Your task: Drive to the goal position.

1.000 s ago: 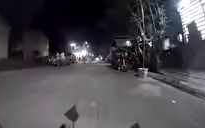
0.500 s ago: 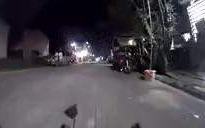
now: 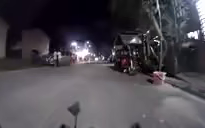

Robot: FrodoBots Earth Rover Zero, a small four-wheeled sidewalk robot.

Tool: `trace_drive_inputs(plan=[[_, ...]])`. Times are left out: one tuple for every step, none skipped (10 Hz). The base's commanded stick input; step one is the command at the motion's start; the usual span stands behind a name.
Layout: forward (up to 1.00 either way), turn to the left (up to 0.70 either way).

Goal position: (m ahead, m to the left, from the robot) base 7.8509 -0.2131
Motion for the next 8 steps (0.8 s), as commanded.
trace_drive_inputs(plan=[[0.85, 0.00], [0.85, 0.00], [0.85, 0.00], [0.85, 0.00], [0.85, 0.00], [0.85, 0.00], [0.85, 0.00], [0.85, 0.00]])
